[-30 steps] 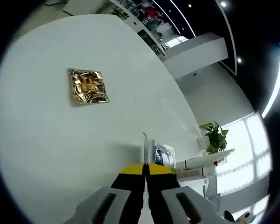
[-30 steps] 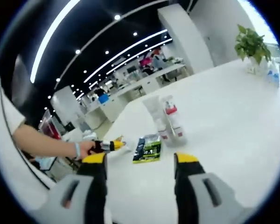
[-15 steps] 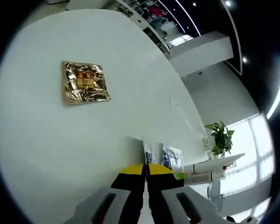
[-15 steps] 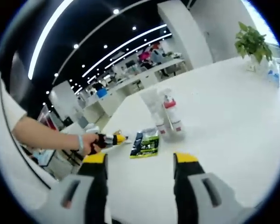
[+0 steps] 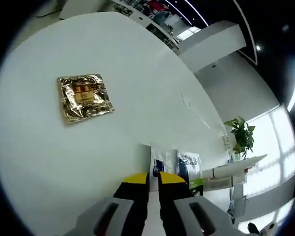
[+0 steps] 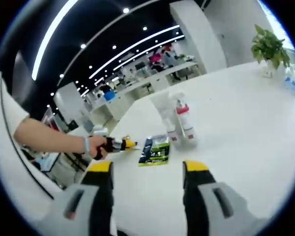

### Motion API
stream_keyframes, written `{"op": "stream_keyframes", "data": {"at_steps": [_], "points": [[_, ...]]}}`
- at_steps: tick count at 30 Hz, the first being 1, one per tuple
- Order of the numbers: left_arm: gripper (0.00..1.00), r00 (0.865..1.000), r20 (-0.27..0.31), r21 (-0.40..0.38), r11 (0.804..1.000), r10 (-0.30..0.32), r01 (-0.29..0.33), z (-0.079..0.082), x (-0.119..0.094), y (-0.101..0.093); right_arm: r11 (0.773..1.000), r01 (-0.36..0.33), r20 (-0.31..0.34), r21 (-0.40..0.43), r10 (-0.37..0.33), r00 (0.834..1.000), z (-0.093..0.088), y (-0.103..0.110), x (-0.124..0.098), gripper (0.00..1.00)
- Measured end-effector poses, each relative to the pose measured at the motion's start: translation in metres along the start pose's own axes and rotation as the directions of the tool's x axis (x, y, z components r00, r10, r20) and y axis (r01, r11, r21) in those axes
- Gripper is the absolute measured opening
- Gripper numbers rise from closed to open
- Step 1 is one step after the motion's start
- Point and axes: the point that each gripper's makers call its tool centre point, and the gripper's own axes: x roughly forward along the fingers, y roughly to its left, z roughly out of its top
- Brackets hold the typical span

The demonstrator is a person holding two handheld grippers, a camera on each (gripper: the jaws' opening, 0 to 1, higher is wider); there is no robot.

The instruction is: Arrange the skincare products in the storage area until every visible bottle or jar stands upright without overlapping.

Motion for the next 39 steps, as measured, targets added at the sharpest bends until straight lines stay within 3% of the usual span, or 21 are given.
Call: {"op": "stream_keyframes", "data": {"at_steps": [17, 19, 21, 23, 26, 29, 30, 33, 34, 35, 36, 37, 38, 39], "points": [[0.23, 0.999, 0.027, -0.004, 0.999, 0.045, -0.045, 0.009, -0.016, 0.003, 1.000, -0.026, 0.015, -0.007, 0.026, 1.000, 0.002, 0.003, 0.002, 0.55], [0.28, 0.998, 0.045, -0.022, 0.999, 0.051, -0.050, 0.017, -0.021, 0.005, 1.000, -0.029, 0.019, -0.002, 0.029, 0.999, 0.003, 0.003, 0.002, 0.55], [0.28, 0.996, 0.090, -0.075, 0.997, 0.014, -0.007, 0.035, -0.028, 0.000, 0.999, -0.032, 0.017, -0.006, 0.032, 0.999, 0.003, 0.003, 0.003, 0.55], [0.28, 0.992, 0.123, -0.037, 0.999, 0.029, -0.024, 0.052, -0.038, 0.003, 0.999, -0.035, 0.011, -0.004, 0.035, 0.999, 0.001, 0.004, 0.004, 0.55], [0.31, 0.985, 0.154, 0.113, 0.989, 0.075, -0.093, 0.077, -0.051, 0.010, 0.999, -0.035, 0.005, -0.010, 0.035, 0.999, 0.001, 0.004, 0.005, 0.55], [0.49, 0.976, 0.163, 0.290, 0.938, 0.148, -0.191, 0.096, -0.059, 0.023, 0.999, -0.034, -0.001, -0.011, 0.034, 0.999, 0.001, 0.004, 0.007, 0.55], [0.55, 0.977, 0.147, 0.345, 0.918, 0.153, -0.195, 0.097, -0.058, 0.024, 0.999, -0.034, -0.005, -0.013, 0.034, 0.999, 0.000, 0.004, 0.008, 0.55], [0.63, 0.982, 0.088, 0.478, 0.857, 0.169, -0.191, 0.098, -0.054, 0.026, 0.999, -0.033, -0.019, -0.019, 0.033, 0.999, 0.000, 0.004, 0.012, 0.55], [0.63, 0.979, 0.072, 0.519, 0.831, 0.189, -0.198, 0.098, -0.054, 0.029, 0.999, -0.034, -0.022, -0.021, 0.034, 0.999, 0.000, 0.004, 0.013, 0.55], [0.64, 0.977, 0.060, 0.586, 0.785, 0.207, -0.202, 0.100, -0.051, 0.030, 0.999, -0.036, -0.025, -0.024, 0.035, 0.999, 0.000, 0.005, 0.015, 0.55], [0.65, 0.976, 0.054, 0.607, 0.769, 0.211, -0.199, 0.100, -0.050, 0.031, 0.999, -0.036, -0.026, -0.025, 0.036, 0.999, 0.000, 0.005, 0.015, 0.55], [0.66, 0.970, 0.030, 0.668, 0.717, 0.243, -0.200, 0.101, -0.047, 0.034, 0.999, -0.034, -0.035, -0.031, 0.033, 0.999, 0.000, 0.004, 0.017, 0.55], [0.68, 0.963, 0.017, 0.707, 0.678, 0.271, -0.203, 0.103, -0.043, 0.038, 0.999, -0.033, -0.042, -0.033, 0.031, 0.999, 0.000, 0.003, 0.019, 0.55], [0.70, 0.958, 0.001, 0.723, 0.662, 0.287, -0.199, 0.103, -0.040, 0.042, 0.999, -0.032, -0.046, -0.034, 0.030, 0.998, 0.000, 0.002, 0.020, 0.55]]}}
